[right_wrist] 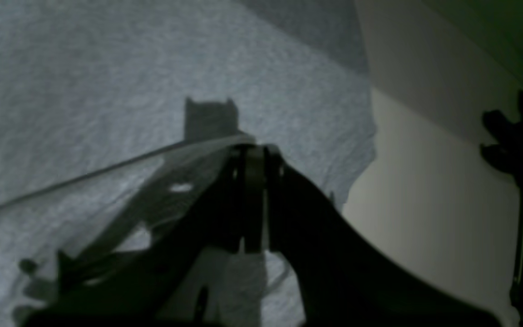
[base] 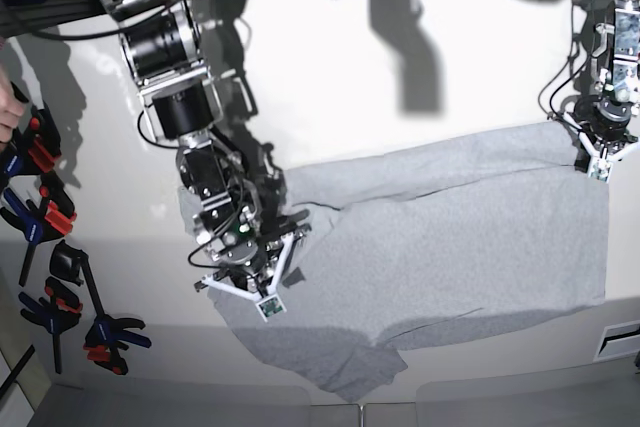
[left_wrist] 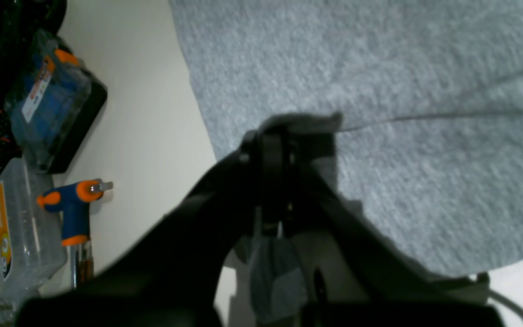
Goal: Fold the T-shirt properly
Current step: 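Lift the shoulders and drag them across the shirt toward the hem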
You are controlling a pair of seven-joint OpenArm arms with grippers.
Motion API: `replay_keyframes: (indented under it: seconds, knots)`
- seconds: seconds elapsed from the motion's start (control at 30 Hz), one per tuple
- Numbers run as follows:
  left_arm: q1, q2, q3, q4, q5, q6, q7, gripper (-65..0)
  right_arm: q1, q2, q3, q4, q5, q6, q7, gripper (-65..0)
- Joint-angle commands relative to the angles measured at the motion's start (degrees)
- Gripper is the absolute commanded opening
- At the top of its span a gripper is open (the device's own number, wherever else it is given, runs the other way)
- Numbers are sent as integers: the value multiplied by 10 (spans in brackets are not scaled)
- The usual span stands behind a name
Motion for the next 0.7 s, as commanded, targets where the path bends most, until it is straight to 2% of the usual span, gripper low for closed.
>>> replay_keyframes:
  seconds: [0.0, 0.1, 0.37, 0.53, 0.6, 0.63, 0.67]
  knots:
    - [-9, -12, -5, 7, 2, 10, -21, -650, 27, 1, 4, 1, 0, -4, 14, -650]
    - [-9, -11, -5, 7, 5, 10, -40, -650, 35, -1, 4, -14, 10, -4, 11, -650]
    - [-9, -12, -5, 7, 5, 10, -41, -650, 37, -26, 4, -15, 10, -6, 20, -650]
    - [-9, -12, -5, 7, 5, 10, -41, -650, 38, -27, 4, -15, 10, -16, 63, -650]
    - [-9, -12, -5, 7, 5, 10, -41, -650, 40, -25, 5, -15, 10, -17, 69, -496]
    - [-9, -12, -5, 7, 5, 10, -41, -650, 40, -26, 6, -15, 10, -22, 69, -443]
    - [-9, -12, -5, 7, 5, 10, -41, -650, 40, -27, 6, -15, 10, -23, 68, -427]
